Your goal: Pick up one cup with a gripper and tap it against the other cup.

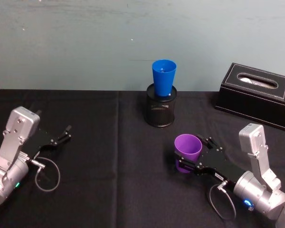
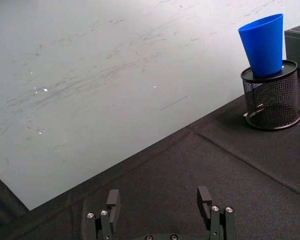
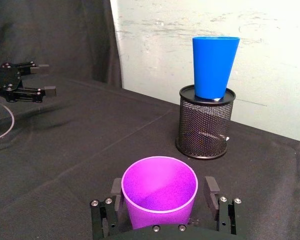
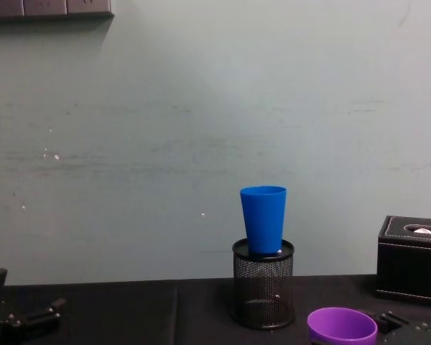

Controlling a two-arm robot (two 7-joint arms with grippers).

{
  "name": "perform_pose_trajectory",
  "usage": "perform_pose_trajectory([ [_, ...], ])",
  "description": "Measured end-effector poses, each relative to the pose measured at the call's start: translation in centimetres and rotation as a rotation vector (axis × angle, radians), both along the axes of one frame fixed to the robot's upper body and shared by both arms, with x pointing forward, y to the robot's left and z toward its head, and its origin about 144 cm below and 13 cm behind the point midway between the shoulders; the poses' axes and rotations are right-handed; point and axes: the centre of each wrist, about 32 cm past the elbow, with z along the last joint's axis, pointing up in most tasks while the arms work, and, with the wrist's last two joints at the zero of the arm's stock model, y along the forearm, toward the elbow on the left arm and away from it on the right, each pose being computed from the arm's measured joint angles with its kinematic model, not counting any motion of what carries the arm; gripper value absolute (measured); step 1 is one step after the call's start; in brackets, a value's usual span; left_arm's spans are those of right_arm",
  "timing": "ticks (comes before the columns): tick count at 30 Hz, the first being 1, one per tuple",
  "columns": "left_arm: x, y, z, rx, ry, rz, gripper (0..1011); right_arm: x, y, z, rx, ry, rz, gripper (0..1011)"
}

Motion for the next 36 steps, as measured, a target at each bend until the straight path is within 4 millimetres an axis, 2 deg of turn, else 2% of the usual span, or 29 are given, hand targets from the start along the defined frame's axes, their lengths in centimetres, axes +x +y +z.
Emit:
perform_pose_trajectory([
  [16, 0.0, 0.0, 0.0, 0.0, 0.0, 0.0, 1011, 0.0, 0.1, 0.1, 0.005, -0.022, 0.01, 1003],
  [36, 0.0, 0.0, 0.0, 0.0, 0.0, 0.0, 1011, -0.4, 0.2, 2.2, 0.046, -0.111, 0.011, 1003],
])
